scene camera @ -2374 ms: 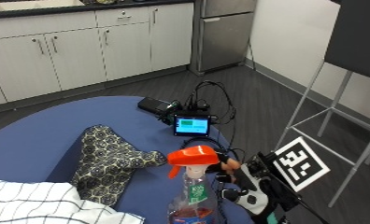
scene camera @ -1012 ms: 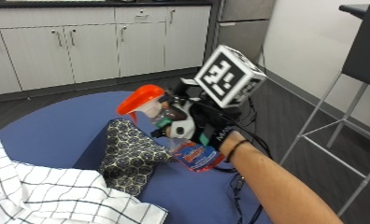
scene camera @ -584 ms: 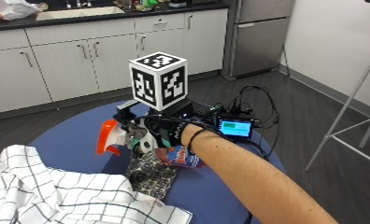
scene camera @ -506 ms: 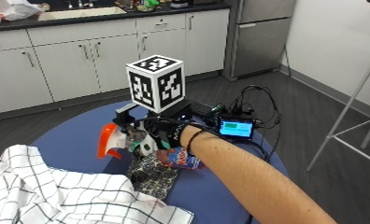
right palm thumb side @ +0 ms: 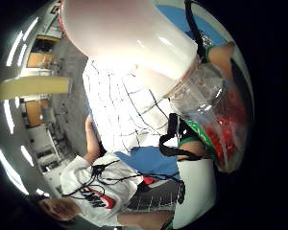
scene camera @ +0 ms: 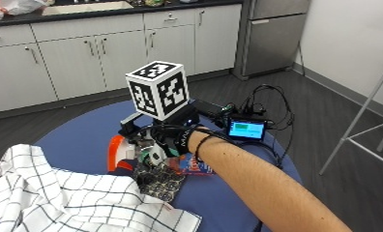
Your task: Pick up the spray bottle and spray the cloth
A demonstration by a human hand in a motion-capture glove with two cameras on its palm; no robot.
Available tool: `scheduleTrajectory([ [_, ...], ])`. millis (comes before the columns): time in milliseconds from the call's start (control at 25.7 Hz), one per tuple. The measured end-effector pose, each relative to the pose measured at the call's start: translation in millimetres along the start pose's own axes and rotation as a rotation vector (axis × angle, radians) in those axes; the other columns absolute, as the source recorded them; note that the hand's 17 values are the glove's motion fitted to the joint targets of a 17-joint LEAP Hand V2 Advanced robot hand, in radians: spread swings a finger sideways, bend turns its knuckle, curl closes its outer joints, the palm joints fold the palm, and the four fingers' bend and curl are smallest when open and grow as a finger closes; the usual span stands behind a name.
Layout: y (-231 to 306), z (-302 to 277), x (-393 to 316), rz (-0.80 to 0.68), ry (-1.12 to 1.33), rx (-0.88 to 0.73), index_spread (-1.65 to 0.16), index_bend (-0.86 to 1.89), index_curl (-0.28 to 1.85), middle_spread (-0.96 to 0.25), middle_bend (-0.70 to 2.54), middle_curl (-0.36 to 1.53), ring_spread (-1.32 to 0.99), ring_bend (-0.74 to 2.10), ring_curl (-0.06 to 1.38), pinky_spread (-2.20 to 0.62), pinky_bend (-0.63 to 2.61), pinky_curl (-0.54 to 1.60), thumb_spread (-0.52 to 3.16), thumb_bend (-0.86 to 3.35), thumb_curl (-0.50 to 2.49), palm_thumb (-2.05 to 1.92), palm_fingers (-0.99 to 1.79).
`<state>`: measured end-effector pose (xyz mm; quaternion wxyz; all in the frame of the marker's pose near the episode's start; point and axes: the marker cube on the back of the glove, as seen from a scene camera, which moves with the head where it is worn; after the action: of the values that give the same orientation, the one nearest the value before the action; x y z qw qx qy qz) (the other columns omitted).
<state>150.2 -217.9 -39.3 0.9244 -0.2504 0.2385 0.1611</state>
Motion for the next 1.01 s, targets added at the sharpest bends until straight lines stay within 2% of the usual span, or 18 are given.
scheduleTrajectory([
  [1012, 0.5, 10.8, -7.6, -0.027, 0.010, -0.035, -0.30, 0.08, 0.20, -0.10, 0.48, 0.45, -0.13, 0.67, 0.42, -0.24, 0.66, 0.40, 0.75, -0.03, 0.56, 0.91, 1.23],
])
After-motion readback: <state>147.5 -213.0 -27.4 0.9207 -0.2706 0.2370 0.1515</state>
